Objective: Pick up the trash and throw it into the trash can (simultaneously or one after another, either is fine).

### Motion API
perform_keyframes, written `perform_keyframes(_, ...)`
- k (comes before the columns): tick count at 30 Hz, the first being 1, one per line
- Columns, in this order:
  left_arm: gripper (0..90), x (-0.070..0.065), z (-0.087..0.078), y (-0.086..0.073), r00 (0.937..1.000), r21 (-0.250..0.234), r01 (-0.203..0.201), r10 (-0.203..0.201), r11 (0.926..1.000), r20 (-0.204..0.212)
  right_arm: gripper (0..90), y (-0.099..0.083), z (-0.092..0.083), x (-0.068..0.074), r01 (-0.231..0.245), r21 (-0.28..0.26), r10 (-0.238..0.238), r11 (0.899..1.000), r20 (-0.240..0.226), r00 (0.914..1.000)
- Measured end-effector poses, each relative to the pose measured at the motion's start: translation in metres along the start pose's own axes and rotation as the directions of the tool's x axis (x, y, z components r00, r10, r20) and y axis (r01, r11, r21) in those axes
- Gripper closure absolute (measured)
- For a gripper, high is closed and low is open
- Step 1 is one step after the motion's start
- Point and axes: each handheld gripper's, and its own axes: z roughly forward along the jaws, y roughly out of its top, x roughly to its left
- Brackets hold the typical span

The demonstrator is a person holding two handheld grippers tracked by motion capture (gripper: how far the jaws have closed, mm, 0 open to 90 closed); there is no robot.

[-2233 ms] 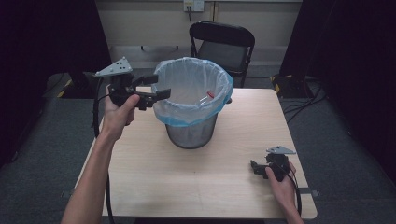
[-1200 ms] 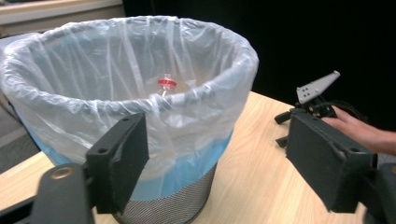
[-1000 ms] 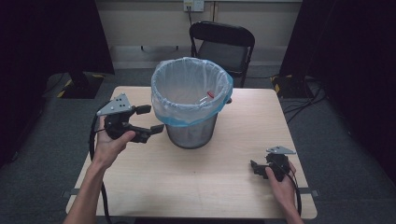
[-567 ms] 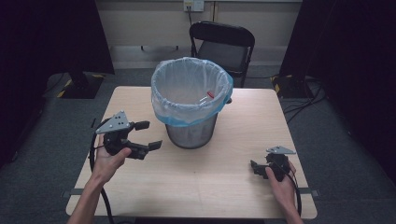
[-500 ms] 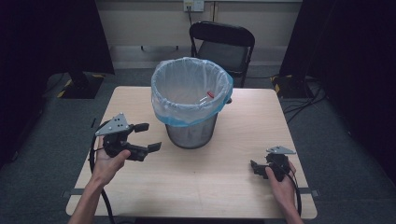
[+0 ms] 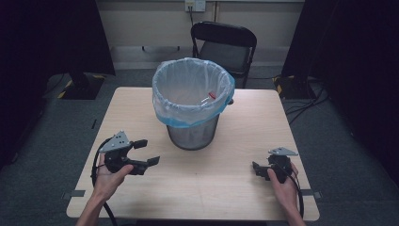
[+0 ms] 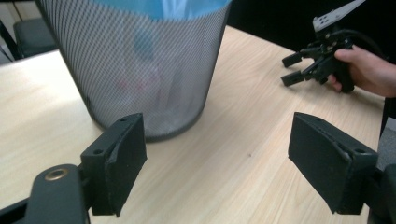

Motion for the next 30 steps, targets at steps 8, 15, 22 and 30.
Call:
perform_keyframes(8,16.0,0.002,0.008,-0.025,0.9998,0.051,0.001,0.0,0.9987,-0.022,11.0,0.0,0.0,0.0,0.0,0.0,0.0,1.0,0.0,1.0)
perform_keyframes(15,16.0,0.005,0.021,-0.052,0.9988,0.113,0.031,-0.027,0.9931,-0.04,11.0,0.0,0.0,0.0,0.0,0.0,0.0,1.0,0.0,1.0)
perform_keyframes(22,16.0,0.007,0.029,-0.067,0.9967,0.165,0.051,-0.04,0.985,-0.07,11.0,0.0,0.0,0.0,0.0,0.0,0.0,1.0,0.0,1.0)
perform_keyframes(30,17.1,0.009,0.045,-0.088,0.9951,0.245,0.045,-0.022,0.9685,-0.097,11.0,0.0,0.0,0.0,0.0,0.0,0.0,1.0,0.0,1.0)
